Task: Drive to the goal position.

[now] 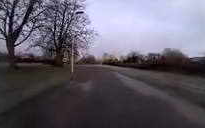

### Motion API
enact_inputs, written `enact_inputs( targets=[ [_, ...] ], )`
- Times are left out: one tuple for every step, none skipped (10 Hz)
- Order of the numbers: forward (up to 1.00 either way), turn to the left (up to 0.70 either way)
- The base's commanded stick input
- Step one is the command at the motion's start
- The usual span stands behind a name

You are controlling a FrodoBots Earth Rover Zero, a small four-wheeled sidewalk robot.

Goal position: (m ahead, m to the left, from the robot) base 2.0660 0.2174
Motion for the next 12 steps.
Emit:
enact_inputs(
  targets=[
    [0.85,0.0],
    [0.85,0.0],
    [0.85,0.0],
    [0.85,0.0],
    [0.85,0.0],
    [0.85,0.0],
    [0.85,0.0],
    [0.85,0.0],
    [0.85,0.0],
    [0.85,0.0],
    [0.85,0.0],
    [0.85,0.0]
  ],
)
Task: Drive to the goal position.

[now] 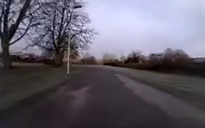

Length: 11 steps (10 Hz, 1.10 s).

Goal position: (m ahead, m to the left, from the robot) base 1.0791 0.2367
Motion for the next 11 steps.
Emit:
enact_inputs(
  targets=[
    [0.85,0.0],
    [0.85,0.0],
    [0.85,0.0],
    [0.85,0.0],
    [0.85,0.0],
    [0.85,0.0],
    [0.85,0.0],
    [0.85,0.0],
    [0.85,0.0],
    [0.85,0.0],
    [0.85,0.0]
  ],
)
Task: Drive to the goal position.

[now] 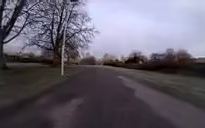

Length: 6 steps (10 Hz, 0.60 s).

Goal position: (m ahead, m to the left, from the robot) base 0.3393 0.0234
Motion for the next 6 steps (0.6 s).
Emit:
enact_inputs(
  targets=[
    [0.85,0.0],
    [0.85,0.0],
    [0.85,0.0],
    [0.85,0.0],
    [0.85,0.0],
    [0.85,0.0]
  ],
)
